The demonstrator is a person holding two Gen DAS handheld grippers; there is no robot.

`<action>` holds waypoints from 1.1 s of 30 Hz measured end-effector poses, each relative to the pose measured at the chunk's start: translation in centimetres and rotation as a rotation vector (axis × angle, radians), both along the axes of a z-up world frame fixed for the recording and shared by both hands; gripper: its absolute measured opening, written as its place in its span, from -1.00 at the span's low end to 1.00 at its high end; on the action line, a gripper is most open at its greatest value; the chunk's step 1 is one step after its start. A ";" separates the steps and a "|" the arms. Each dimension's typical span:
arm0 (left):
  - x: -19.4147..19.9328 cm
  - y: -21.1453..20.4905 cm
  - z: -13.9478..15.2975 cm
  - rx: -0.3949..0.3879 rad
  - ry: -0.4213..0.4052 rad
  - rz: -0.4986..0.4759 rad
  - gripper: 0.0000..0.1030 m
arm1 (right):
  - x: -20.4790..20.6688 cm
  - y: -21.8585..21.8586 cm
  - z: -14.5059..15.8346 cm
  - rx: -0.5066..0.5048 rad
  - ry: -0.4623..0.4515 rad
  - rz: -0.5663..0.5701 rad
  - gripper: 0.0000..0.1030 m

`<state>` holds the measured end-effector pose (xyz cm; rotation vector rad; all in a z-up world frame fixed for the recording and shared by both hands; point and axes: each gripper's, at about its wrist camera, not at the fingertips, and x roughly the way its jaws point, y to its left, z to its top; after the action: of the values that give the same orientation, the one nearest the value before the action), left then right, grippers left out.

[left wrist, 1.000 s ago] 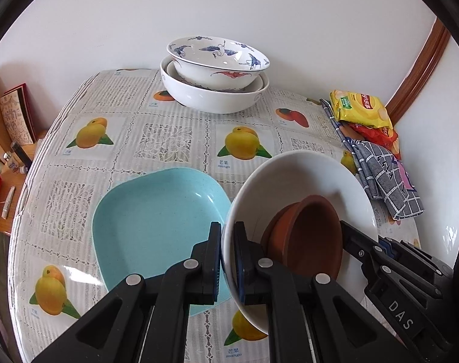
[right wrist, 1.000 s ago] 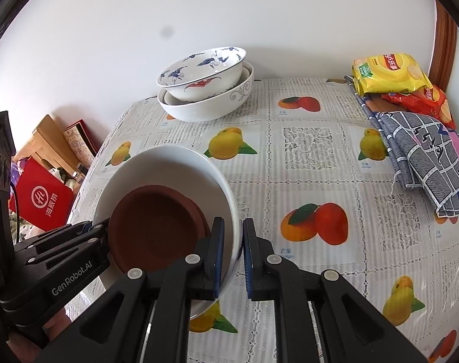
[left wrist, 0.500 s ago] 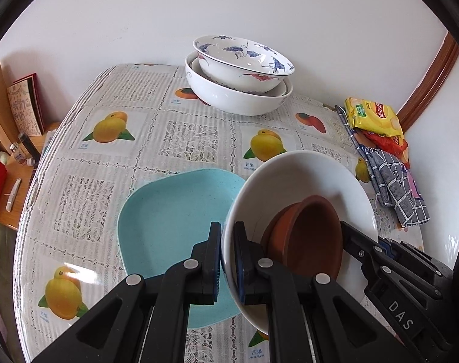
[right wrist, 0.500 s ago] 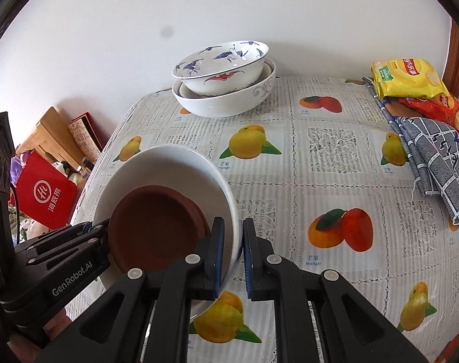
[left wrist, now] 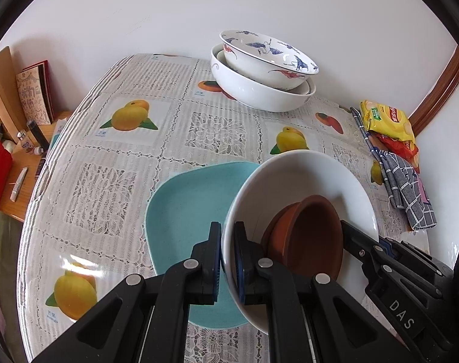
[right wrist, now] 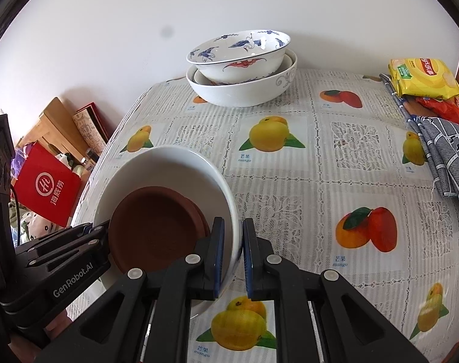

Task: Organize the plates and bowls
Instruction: 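Lift the white bowl with both grippers and carry it over the light-blue plate, then lower the white bowl onto the light-blue plate and open both grippers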

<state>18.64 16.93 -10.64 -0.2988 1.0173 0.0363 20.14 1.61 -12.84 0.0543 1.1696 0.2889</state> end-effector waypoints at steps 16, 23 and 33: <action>0.2 2.6 -2.2 -0.014 0.038 0.041 -0.83 | 0.9 2.5 -2.4 -0.001 0.049 0.039 -0.77; 0.7 2.8 -2.4 -0.008 0.032 0.034 -0.81 | 1.5 2.8 -3.0 -0.008 0.058 0.042 -0.78; 0.8 2.8 -2.6 -0.009 0.017 0.026 -0.78 | 1.6 2.9 -2.9 -0.020 0.052 0.060 -0.76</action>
<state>19.49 19.71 -13.24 -0.3201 1.0303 0.0578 21.71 4.48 -15.78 0.0094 1.2271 0.3304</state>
